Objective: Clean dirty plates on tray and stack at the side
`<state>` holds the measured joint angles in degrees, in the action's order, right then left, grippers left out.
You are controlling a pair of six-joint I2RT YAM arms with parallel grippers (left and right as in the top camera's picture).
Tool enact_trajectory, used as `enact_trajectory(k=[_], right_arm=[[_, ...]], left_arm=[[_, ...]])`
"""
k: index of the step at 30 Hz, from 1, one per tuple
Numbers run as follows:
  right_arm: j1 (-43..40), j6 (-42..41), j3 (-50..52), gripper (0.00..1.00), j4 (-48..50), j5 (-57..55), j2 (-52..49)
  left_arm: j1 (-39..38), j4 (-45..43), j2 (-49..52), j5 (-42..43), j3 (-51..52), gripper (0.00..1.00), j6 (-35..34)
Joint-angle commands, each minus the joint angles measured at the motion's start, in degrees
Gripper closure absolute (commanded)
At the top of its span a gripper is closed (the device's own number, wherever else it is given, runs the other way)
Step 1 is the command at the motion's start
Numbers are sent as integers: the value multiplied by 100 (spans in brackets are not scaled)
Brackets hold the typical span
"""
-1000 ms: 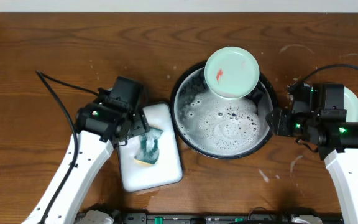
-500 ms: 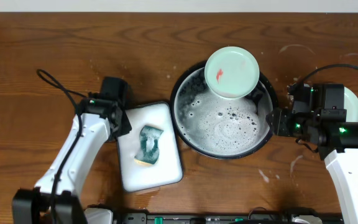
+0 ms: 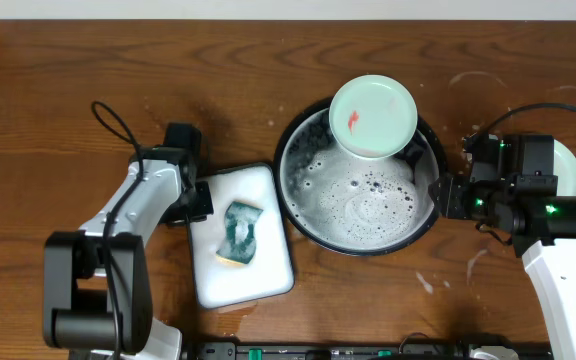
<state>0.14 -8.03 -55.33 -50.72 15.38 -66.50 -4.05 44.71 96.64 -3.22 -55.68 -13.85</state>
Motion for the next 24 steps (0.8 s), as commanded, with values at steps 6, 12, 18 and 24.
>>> enact_trajectory(k=[6,12,18,24], right_arm=[[44,83,-4,54,11,-33,-2],[44,83,-4,53,11,-33,-2],[44,83,-4,53,17,-35,-2],[44,83,-4,53,17,-35,-2]], left_arm=[[13,-339,120,52,72,92,247],[13,-627,120,-391,72,92,247],[13,-1117,120,-391,72,92,251],[13,-1631,120,-391,72,93,949]])
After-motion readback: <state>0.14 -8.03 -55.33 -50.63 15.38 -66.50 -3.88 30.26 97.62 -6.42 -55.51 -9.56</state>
